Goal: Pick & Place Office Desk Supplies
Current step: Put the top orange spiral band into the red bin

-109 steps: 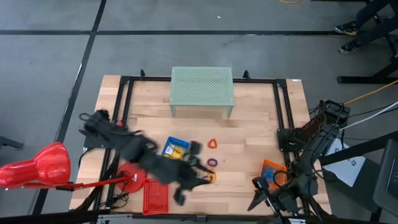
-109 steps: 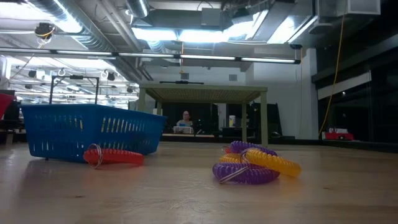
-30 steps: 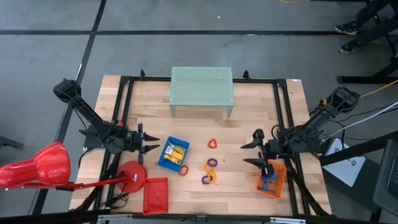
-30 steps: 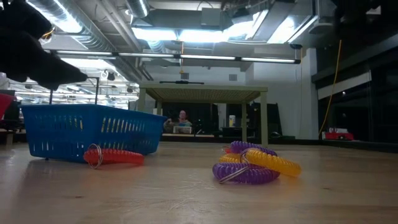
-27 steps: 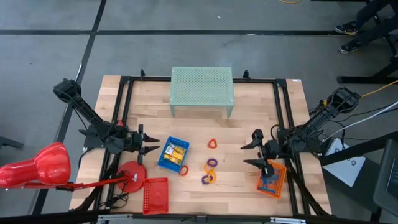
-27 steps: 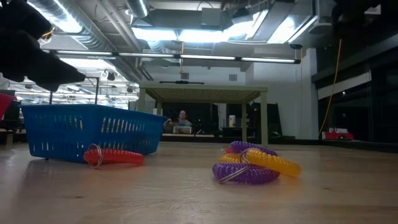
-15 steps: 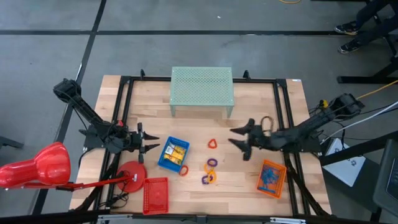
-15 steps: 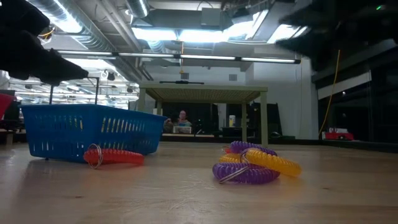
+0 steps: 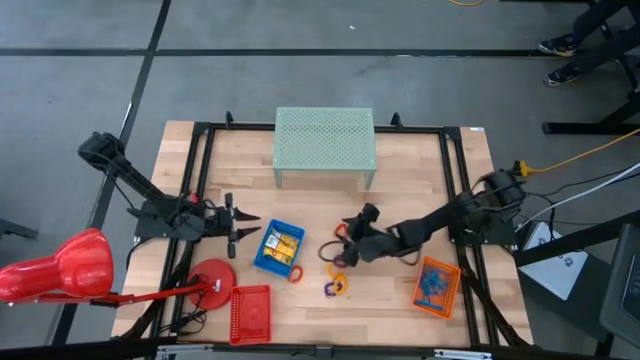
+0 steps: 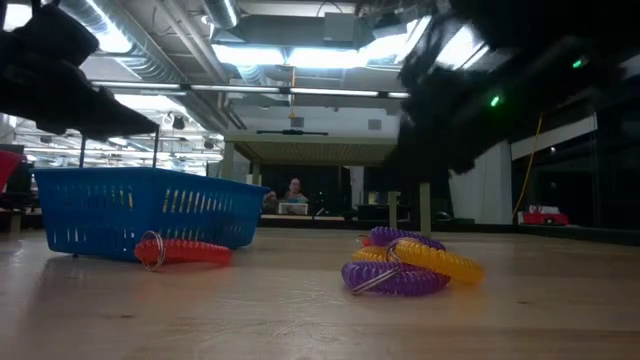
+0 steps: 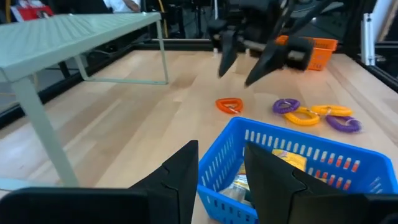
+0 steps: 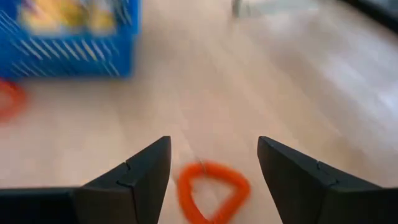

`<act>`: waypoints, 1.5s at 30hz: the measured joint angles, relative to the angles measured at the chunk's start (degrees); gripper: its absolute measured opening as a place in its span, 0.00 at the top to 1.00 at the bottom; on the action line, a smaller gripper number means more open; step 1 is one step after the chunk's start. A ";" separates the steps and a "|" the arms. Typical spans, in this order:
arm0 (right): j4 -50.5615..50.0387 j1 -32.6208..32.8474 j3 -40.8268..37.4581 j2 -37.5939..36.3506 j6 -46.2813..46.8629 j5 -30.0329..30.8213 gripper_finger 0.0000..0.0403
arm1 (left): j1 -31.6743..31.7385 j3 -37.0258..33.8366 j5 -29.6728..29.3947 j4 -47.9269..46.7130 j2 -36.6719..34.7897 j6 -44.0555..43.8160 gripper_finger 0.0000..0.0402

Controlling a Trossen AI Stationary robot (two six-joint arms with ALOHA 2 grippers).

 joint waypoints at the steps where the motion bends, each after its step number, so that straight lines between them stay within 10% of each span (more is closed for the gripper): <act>1: -4.12 -0.30 1.83 1.28 1.10 -0.09 0.40 | 0.32 0.00 0.98 0.00 0.00 -0.19 0.68; 14: -21.79 -0.93 9.25 4.82 4.98 -7.18 0.40 | 1.05 0.00 2.93 -1.27 -0.02 -1.80 0.68; 34: -17.95 -0.64 9.23 5.15 3.65 -11.96 0.40 | 1.05 0.00 4.03 -1.49 -0.01 -2.67 0.68; 45: -16.08 -0.80 9.45 8.92 5.20 -13.00 0.57 | 1.05 0.00 4.09 -1.49 -0.01 -2.88 0.68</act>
